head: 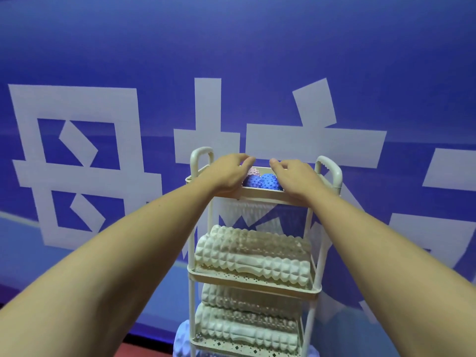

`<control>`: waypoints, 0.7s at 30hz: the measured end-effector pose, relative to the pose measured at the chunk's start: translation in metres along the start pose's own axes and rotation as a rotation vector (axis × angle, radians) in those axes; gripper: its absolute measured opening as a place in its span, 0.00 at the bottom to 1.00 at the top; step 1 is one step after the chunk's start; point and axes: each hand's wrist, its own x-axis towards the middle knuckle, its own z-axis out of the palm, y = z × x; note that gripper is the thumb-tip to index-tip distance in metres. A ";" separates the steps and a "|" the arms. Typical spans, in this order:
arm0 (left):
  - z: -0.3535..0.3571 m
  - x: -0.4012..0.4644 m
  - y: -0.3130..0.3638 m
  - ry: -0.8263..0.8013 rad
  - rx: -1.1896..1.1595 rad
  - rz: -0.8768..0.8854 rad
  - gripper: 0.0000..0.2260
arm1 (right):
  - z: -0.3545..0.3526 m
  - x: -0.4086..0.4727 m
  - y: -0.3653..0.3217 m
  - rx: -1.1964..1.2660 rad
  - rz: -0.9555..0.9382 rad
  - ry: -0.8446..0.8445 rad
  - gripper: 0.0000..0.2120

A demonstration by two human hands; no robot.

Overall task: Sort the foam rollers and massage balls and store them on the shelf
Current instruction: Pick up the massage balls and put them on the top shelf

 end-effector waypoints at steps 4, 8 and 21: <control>0.007 -0.013 -0.001 0.366 0.064 -0.016 0.19 | 0.001 -0.006 0.002 0.017 -0.017 0.090 0.25; 0.013 -0.043 -0.004 0.521 0.059 0.054 0.18 | -0.004 -0.018 0.004 0.107 -0.152 0.309 0.18; 0.088 -0.200 -0.018 0.401 0.170 0.175 0.20 | 0.075 -0.186 0.021 -0.103 -0.416 0.244 0.22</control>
